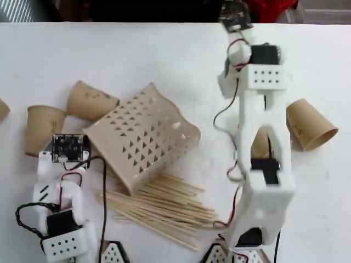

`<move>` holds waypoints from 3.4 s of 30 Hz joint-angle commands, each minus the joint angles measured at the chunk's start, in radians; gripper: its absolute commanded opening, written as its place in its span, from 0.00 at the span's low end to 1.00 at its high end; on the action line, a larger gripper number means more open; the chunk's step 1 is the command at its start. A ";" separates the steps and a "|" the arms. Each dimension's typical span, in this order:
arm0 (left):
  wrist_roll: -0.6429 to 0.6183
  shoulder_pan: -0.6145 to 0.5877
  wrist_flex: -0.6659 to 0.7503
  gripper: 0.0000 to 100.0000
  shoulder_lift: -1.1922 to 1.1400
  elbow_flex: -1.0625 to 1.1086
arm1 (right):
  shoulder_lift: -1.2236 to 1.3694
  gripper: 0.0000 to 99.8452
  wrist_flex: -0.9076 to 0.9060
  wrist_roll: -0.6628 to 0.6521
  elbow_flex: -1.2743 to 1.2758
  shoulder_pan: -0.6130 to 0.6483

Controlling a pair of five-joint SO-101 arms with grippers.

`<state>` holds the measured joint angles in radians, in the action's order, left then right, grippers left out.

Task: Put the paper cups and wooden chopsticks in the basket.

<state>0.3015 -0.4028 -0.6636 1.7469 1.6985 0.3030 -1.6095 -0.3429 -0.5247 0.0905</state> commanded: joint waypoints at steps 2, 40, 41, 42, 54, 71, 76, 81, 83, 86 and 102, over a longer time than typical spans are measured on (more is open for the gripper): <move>-0.008 0.022 -0.011 0.24 0.005 -0.002 | -0.251 0.15 0.196 -0.018 0.322 0.071; -0.008 0.022 -0.017 0.24 0.005 -0.002 | -0.180 0.02 0.544 0.031 0.818 0.239; -0.008 0.022 -0.017 0.24 0.005 -0.002 | -0.182 0.02 0.541 0.031 0.821 0.245; -0.008 0.022 -0.017 0.24 0.005 -0.002 | -0.183 0.02 0.539 0.031 0.825 0.248; -0.008 0.022 -0.014 0.24 0.005 -0.002 | -0.325 0.02 0.496 0.037 0.961 0.361; -0.008 0.022 -0.014 0.24 0.005 -0.002 | -0.903 0.02 0.647 -0.250 1.338 0.383; -0.008 0.024 -0.014 0.24 0.005 -0.002 | -1.092 0.03 0.651 -0.232 1.358 0.371; -0.008 0.024 -0.014 0.24 0.005 -0.002 | -1.159 0.12 0.650 -0.112 1.363 0.387; -0.008 0.024 -0.014 0.24 0.005 -0.002 | -1.136 0.13 0.651 -0.133 1.386 0.400; -0.008 0.024 -0.014 0.24 0.005 -0.002 | -1.112 0.13 0.654 -0.242 1.445 0.429; -0.008 0.024 -0.012 0.24 0.005 -0.002 | -1.213 0.06 0.654 -0.344 1.582 0.719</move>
<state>0.2984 -0.3936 -0.6743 1.7622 1.6970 -0.8830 -0.9682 -0.6805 1.0648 0.7979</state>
